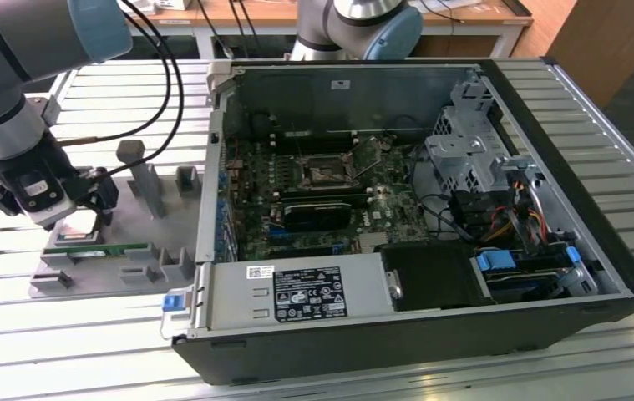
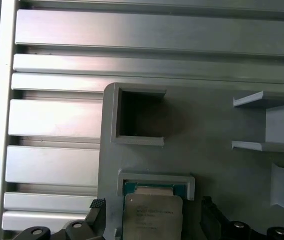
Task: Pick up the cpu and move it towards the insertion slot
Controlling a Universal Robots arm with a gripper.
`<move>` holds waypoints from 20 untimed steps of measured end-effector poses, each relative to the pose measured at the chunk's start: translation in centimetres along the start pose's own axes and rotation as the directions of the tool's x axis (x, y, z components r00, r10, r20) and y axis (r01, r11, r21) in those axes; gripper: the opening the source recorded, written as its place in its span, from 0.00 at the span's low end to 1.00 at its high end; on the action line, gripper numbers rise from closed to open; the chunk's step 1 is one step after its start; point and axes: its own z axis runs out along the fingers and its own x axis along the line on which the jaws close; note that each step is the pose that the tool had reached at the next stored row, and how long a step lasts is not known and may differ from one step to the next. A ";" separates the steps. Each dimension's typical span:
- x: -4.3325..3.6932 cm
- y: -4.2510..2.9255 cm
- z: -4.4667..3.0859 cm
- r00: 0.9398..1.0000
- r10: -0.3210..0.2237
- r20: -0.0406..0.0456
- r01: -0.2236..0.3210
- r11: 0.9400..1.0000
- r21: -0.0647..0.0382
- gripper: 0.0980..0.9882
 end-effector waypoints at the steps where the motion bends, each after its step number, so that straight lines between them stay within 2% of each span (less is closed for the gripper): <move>1: 0.00 0.00 0.00 1.000 0.000 0.000 0.000 1.000 0.000 0.83; 6: 0.00 0.00 0.03 1.000 0.000 0.000 0.000 1.000 0.000 0.81; 8: 0.00 0.00 0.05 1.000 0.000 0.000 0.000 1.000 0.000 0.67; 10: 0.00 0.00 0.06 1.000 0.000 0.000 0.000 1.000 0.000 0.67; 11: 0.00 0.00 0.06 1.000 0.000 0.000 0.000 1.000 0.000 0.60; 20: 0.00 -0.09 0.08 1.000 0.000 0.000 0.000 1.000 0.000 0.60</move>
